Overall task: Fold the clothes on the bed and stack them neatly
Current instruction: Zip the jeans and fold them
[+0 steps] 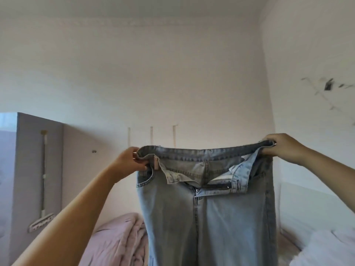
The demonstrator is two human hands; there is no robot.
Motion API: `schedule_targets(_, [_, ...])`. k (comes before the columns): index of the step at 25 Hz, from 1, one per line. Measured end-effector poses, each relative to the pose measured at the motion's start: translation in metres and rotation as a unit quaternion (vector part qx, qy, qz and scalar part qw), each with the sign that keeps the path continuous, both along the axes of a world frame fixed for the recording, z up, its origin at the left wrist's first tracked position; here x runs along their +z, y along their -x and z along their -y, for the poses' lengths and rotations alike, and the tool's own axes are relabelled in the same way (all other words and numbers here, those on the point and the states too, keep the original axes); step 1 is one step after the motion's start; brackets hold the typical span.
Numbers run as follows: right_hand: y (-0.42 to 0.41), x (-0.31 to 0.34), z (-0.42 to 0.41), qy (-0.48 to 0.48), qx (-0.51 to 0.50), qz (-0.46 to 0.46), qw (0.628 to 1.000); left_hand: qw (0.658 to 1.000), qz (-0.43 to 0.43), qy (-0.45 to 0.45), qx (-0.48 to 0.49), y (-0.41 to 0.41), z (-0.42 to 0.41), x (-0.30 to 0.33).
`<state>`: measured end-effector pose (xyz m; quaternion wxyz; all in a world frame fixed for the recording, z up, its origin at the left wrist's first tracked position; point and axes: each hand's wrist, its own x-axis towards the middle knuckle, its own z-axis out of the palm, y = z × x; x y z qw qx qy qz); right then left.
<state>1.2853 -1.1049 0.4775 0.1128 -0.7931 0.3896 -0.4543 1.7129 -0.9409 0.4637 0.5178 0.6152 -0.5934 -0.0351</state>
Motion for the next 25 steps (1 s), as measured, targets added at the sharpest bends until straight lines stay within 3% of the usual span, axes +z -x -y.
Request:
schedule_targets(3, [0.004, 0.020, -0.001, -0.008, 0.015, 0.069, 0.997, 0.998, 0.032, 0.035, 0.048, 0.001, -0.003, 0.020])
schedule_targets(9, [0.009, 0.039, -0.020, 0.020, 0.005, 0.055, 0.998, 0.997, 0.012, 0.044, 0.059, 0.004, -0.010, 0.037])
schedule_targets(15, [0.010, 0.064, -0.034, -0.049, 0.112, 0.228, 0.966, 0.980, -0.175, 0.077, -0.056, 0.013, -0.024, 0.059])
schedule_targets(19, [0.006, 0.046, -0.024, -0.058, 0.079, 0.194, 0.976, 0.978, -0.202, 0.042, -0.033, 0.028, -0.014, 0.042])
schedule_targets(25, [-0.017, -0.043, 0.020, -0.150, 0.013, 0.105, 0.983, 0.988, -0.146, -0.044, 0.013, 0.027, 0.029, -0.045])
